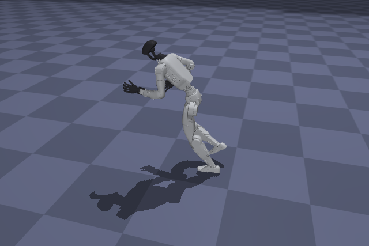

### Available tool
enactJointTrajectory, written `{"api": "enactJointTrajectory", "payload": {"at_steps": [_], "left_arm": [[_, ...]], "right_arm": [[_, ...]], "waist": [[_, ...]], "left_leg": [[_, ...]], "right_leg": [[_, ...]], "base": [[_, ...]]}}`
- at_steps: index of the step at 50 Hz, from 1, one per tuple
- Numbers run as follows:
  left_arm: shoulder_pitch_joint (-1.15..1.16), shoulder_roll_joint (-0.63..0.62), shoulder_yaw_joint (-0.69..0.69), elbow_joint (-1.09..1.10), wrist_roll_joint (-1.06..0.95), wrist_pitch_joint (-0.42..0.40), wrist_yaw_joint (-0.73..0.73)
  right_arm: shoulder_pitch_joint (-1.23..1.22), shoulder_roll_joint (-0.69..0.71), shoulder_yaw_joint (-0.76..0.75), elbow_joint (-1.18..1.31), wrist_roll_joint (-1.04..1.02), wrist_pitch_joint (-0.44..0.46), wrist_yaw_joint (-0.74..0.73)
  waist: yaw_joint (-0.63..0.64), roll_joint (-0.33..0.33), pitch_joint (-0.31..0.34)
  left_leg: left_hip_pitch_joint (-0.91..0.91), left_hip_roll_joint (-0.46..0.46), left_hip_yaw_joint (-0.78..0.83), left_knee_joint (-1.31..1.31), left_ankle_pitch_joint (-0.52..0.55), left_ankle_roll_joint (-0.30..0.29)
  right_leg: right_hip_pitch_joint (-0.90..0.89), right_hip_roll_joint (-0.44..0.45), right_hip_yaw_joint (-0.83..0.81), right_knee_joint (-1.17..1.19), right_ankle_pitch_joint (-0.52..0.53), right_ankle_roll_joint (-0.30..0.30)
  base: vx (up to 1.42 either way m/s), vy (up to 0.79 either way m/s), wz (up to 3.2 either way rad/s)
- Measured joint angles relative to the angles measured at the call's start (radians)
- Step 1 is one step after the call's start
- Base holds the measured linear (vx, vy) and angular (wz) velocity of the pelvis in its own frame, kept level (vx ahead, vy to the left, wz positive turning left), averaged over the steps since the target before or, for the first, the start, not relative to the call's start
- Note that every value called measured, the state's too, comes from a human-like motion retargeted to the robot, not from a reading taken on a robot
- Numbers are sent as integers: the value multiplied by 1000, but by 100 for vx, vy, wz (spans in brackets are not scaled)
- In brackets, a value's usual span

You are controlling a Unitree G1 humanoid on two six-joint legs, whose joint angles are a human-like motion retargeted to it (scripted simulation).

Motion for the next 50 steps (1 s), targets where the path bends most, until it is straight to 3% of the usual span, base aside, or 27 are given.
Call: {"api": "enactJointTrajectory", "payload": {"at_steps": [2, 3, 5, 8, 10, 11, 12, 13, 17, 20, 22, 23, 25, 28, 30, 33, 35, 38, 40, 42, 45, 47, 50], "left_arm": [[-181, -17, 13, -46, -9, -19, 92], [-243, -33, 12, -85, -130, -33, 161], [-331, 34, 46, -116, -11, -57, 96], [-332, 63, 87, -201, -40, -94, 18], [-291, 53, 118, -280, -125, -132, -41], [-265, 63, 145, -293, -98, -121, -38], [-224, 68, 167, -307, -64, -109, -39], [-154, 60, 182, -327, -14, -97, -49], [235, 41, 235, -324, 181, -46, 13], [537, 9, 211, -247, 93, -65, 8], [687, 16, 177, -195, 45, -82, 5], [760, 26, 163, -178, 28, -89, 12], [888, 55, 145, -157, -5, -108, -5], [1042, 102, 148, -154, 12, -123, -104], [1089, 130, 162, -151, 17, -117, -122], [1101, 92, 186, -153, 20, -115, -122], [1021, 45, 188, -127, 31, -114, -106], [671, 28, 127, -23, 73, -90, -22], [346, 51, 84, 40, 125, -64, 41], [32, 64, 72, 62, 196, -33, 76], [-368, 67, 65, 48, 230, -9, 128], [-557, 82, 49, 15, 198, -12, 156], [-686, 127, 31, -54, 121, -54, 159]], "right_arm": [[94, -59, -47, -49, -7, -14, 15], [121, -82, -63, -63, -12, 0, 11], [159, -114, -94, -65, -24, -14, 56], [142, -83, -91, -12, -55, 8, 71], [83, -34, -77, 39, -86, 25, 54], [17, -6, -54, 84, -122, 32, 23], [-43, 18, -34, 122, -150, 36, -4], [-95, 37, -19, 145, -164, 30, -23], [-434, 76, 57, 184, -225, 24, -139], [-749, 88, 62, 134, -328, 54, -236], [-918, 95, 39, 70, -382, 68, -256], [-979, 102, 29, 30, -400, 73, -266], [-1041, 119, 19, -66, -425, 76, -287], [-954, 136, -5, -259, -463, 50, -286], [-868, 146, 9, -355, -517, 44, -284], [-738, 160, 39, -422, -520, 17, -244], [-677, 164, 64, -404, -478, 1, -185], [-600, 167, 122, -193, -464, 15, -211], [-536, 173, 158, 33, -470, 48, -284], [-442, 150, 156, 211, -458, 68, -320], [-277, 51, 133, 325, -450, 57, -342], [-167, -25, 116, 331, -426, 35, -306], [-33, -102, 94, 340, -381, 27, -206]], "waist": [[-111, 68, -22], [-169, 97, -30], [-274, 140, -42], [-376, 155, -23], [-396, 144, 28], [-372, 117, 67], [-349, 95, 94], [-326, 81, 100], [-191, 102, 102], [-91, 51, 102], [-49, -7, 102], [-26, -38, 102], [26, -99, 102], [155, -142, 102], [222, -144, 102], [262, -135, 102], [219, -142, 102], [88, -180, 102], [30, -177, 102], [14, -128, 102], [5, -16, 102], [-46, 55, 102], [-185, 99, 102]], "left_leg": [[77, 32, -52, -104, 137, -66], [114, 47, -75, -156, 229, -103], [194, 80, -100, -254, 420, -207], [345, 118, -109, -348, 621, -324], [443, 133, -142, -348, 698, -328], [489, 101, -182, -321, 715, -253], [502, 68, -212, -254, 709, -195], [449, 32, -224, -103, 657, -173], [12, 27, -136, 576, 344, -99], [-297, 16, -29, 759, 199, -13], [-452, -34, 27, 655, 176, 58], [-508, -50, 59, 559, 188, 62], [-560, -80, 119, 270, 238, 36], [-562, -43, 209, -156, 273, -85], [-509, -26, 223, -458, 292, -179], [-492, 60, 285, -459, 386, -215], [-520, 95, 307, -243, 414, -146], [-584, 42, 282, 131, 205, -56], [-542, -9, 258, 162, 164, -51], [-425, -27, 203, 43, 189, -82], [-206, 9, 122, -216, 333, -146], [-77, 40, 75, -335, 478, -190], [102, 45, -6, -407, 660, -249]], "right_leg": [[-52, -3, -90, -209, 10, 17], [-60, -5, -132, -351, 20, 19], [-50, 1, -194, -670, 50, 33], [-30, -2, -194, -1003, 33, 69], [0, -15, -210, -1066, 42, 86], [59, -18, -210, -1106, 115, 94], [100, -27, -209, -1111, 165, 92], [102, -47, -208, -1043, 170, 68], [-31, -2, -137, -676, -31, -42], [-40, 2, -72, -611, -60, -15], [33, -26, -37, -727, 15, 34], [66, -40, -18, -771, 65, 50], [151, -67, 23, -878, 198, 81], [287, -64, 99, -947, 368, 165], [428, -56, 185, -1052, 475, 176], [544, -25, 330, -1003, 551, 171], [520, -12, 344, -814, 514, 146], [294, -67, 247, -303, 280, 94], [118, -62, 241, -74, 150, 53], [-39, 9, 250, -39, 74, 25], [-207, 97, 169, -244, 46, -32], [-223, 106, 49, -533, 66, -41], [-177, 76, -62, -996, 123, 40]], "base": [[139, -10, 210], [142, -19, 194], [145, -30, 172], [147, -46, 120], [142, -55, 29], [135, -56, -48], [134, -54, -75], [133, -48, -74], [128, -37, -128], [129, -21, -128], [135, -9, -64], [145, -5, -63], [156, -1, -84], [175, 7, -146], [181, 27, -150], [177, 37, -101], [171, 43, 21], [158, 39, 162], [148, 20, 167], [149, 6, 89], [155, -1, 39], [166, -6, 117], [180, -20, 199]]}}
